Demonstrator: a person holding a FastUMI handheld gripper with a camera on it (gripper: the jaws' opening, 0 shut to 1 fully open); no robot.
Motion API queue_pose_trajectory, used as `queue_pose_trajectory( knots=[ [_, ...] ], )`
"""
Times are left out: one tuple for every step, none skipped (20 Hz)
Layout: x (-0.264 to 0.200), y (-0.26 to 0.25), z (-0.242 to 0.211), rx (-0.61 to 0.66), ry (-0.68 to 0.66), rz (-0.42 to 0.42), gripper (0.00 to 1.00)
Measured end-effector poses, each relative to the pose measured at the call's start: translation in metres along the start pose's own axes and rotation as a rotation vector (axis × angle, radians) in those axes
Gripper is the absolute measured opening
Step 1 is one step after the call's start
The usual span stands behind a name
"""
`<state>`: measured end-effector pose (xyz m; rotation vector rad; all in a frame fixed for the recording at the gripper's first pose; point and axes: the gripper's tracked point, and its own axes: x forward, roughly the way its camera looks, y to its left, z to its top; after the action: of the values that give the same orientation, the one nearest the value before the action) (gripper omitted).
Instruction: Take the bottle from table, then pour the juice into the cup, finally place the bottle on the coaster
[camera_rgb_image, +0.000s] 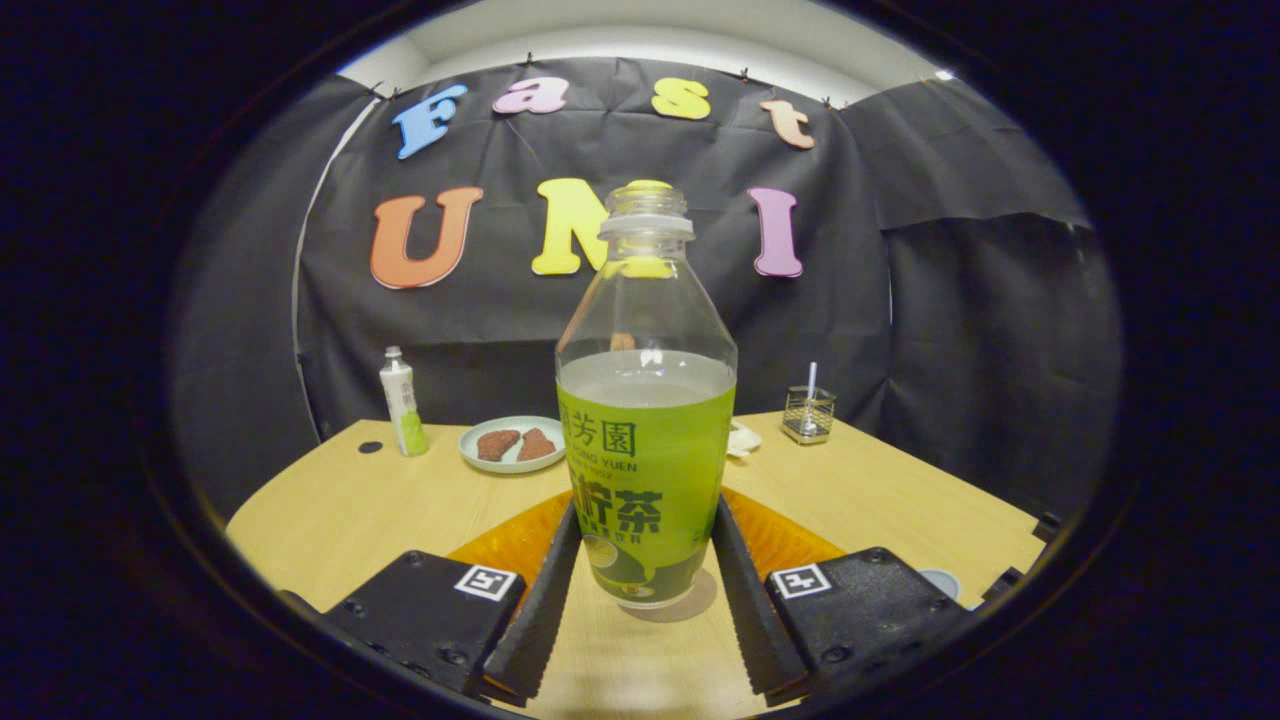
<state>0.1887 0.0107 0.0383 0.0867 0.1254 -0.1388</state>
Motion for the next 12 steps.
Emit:
queue_pose_trajectory(
  knots=[
    [0.011, 0.001, -0.007, -0.008, 0.026, 0.0, 0.78],
    [0.019, -0.001, -0.013, -0.016, 0.053, -0.008, 0.78],
    [0.027, -0.004, -0.021, -0.029, 0.082, -0.018, 0.78],
    [0.032, -0.008, -0.026, -0.039, 0.099, -0.028, 0.78],
    [0.039, -0.011, -0.031, -0.047, 0.111, -0.033, 0.78],
    [0.043, -0.013, -0.034, -0.047, 0.116, -0.03, 0.78],
    [0.049, -0.014, -0.038, -0.046, 0.122, -0.026, 0.78],
    [0.054, -0.016, -0.041, -0.046, 0.13, -0.027, 0.78],
    [0.059, -0.017, -0.044, -0.048, 0.137, -0.027, 0.78],
    [0.062, -0.019, -0.045, -0.048, 0.139, -0.028, 0.78],
    [0.066, -0.018, -0.047, -0.045, 0.141, -0.019, 0.78],
    [0.069, -0.016, -0.049, -0.04, 0.147, -0.007, 0.79]
  ],
)
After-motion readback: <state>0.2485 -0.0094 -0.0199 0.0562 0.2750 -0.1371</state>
